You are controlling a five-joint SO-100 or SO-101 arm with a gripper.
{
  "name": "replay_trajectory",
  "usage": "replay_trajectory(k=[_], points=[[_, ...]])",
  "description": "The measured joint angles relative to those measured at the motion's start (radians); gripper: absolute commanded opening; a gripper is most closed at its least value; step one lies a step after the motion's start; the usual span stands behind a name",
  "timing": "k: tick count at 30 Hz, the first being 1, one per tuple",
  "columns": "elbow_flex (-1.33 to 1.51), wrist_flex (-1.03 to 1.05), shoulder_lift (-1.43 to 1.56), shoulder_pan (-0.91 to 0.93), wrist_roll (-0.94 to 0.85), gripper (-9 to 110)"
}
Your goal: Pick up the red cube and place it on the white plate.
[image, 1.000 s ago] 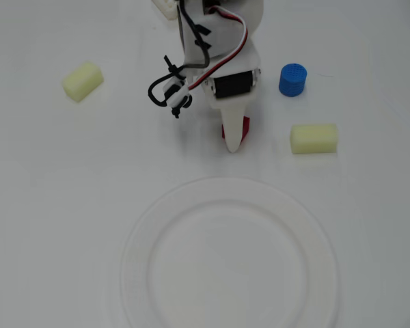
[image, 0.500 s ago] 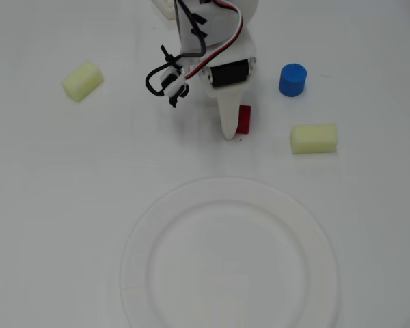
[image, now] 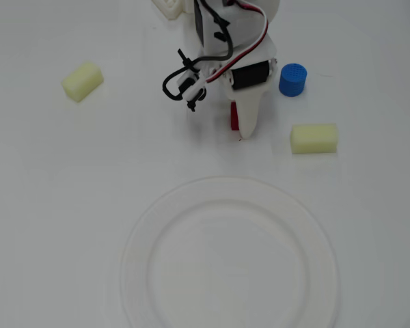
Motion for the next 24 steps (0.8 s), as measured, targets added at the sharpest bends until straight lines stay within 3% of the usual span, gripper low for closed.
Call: replay_trajectory(k=[2,9,18,24], points=[[-0.006,-0.012,-0.006,0.002,-0.017,0],[-0.015,-0.020,0.018,0.012,-0.018,0],[0.002,-0.077,0.414,0.054,-0.098,0],[-0.092,-0.124,0.341,0.046,-0.155,0]])
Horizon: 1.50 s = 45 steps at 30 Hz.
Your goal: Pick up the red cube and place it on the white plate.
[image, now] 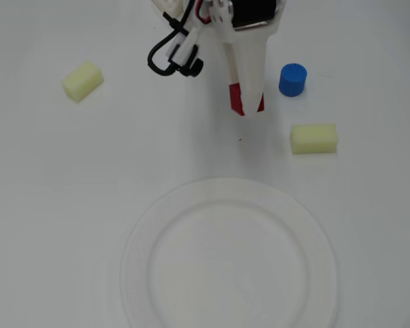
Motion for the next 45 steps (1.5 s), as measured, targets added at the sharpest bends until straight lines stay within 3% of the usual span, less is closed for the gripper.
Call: replay_trajectory(k=[17,28,39,45], points=[[-0.425,0.058,-0.482,0.043,0.078,3],[-0.534,0.184,-0.520,0.077,0.138,24],[-0.586,0.403,-0.512,0.034,0.183,27],[-0.520,0.489,-0.345,0.028,0.166,25]])
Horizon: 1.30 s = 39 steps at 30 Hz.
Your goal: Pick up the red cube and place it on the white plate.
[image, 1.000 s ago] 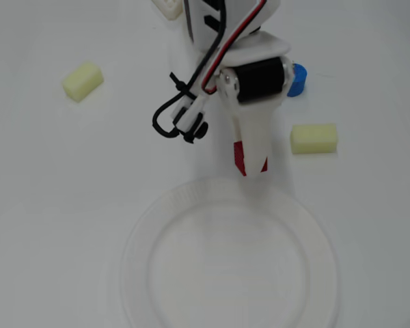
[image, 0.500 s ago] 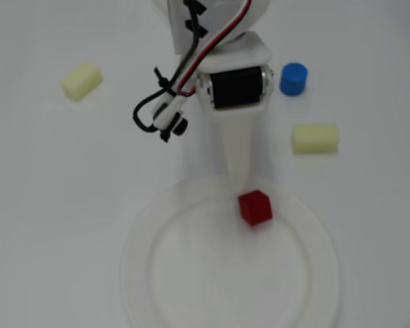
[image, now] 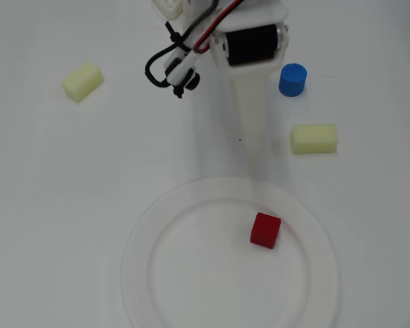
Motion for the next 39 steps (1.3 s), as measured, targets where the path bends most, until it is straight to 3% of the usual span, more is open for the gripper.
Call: replay_trajectory(k=[7,20,32,39], points=[[0.362,-0.040,0.403,0.018,-0.005,26],[1.285,-0.249,1.330,0.187,-0.025,33],[1.666,-0.235,1.687,0.112,0.041,27],[1.700,-0.178,1.697,0.081,0.060,11]])
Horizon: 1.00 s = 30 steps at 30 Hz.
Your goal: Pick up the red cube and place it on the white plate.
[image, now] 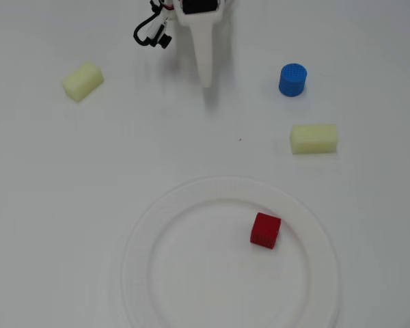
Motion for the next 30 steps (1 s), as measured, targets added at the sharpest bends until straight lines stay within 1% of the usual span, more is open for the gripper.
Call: replay_trajectory(k=[3,15,17,18,19,30], points=[[0.000,0.006,0.002,-0.011,0.000,0],[0.026,0.006,0.002,0.020,0.023,0],[0.026,0.006,0.002,0.049,0.048,2],[0.026,0.006,0.002,0.064,0.061,6],[0.026,0.006,0.002,0.075,0.072,7],[0.026,0.006,0.002,0.086,0.077,7]])
